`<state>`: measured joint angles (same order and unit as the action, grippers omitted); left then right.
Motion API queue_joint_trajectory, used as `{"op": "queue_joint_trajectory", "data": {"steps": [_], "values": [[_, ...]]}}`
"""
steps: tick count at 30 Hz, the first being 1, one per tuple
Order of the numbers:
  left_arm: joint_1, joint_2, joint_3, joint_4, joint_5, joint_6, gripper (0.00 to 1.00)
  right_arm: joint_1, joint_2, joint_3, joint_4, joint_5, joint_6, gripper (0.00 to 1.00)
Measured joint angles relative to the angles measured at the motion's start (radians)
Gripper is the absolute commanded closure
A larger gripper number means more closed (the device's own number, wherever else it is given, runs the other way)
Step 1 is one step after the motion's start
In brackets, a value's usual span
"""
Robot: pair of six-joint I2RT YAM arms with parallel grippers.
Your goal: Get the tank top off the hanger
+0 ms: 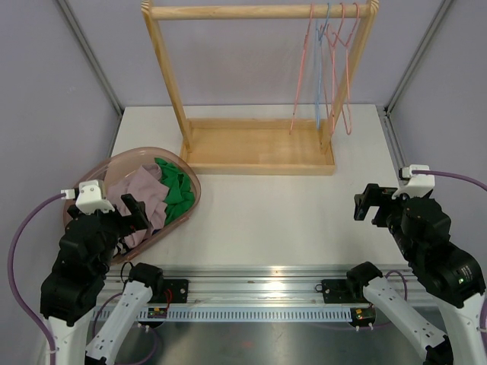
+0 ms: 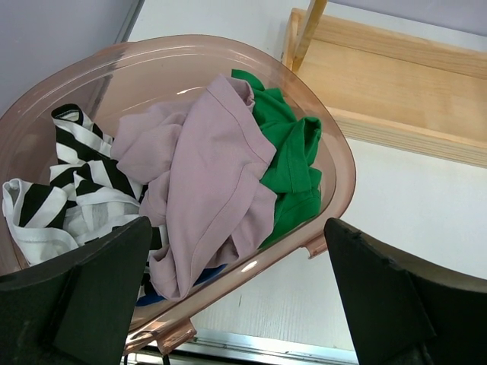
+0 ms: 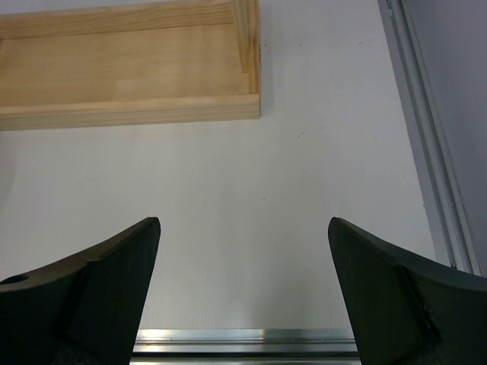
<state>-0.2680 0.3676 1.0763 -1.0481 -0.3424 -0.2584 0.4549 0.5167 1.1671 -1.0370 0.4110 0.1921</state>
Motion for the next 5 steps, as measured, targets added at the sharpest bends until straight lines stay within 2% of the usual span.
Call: {"op": "queue_joint_trajectory", "data": {"steps": [5], "values": [[0.0,0.0,-0.001,0.004,-0.002,0.0,0.01,0.0,0.002,0.0,0.0,0.0,0.007,0.0]]}}
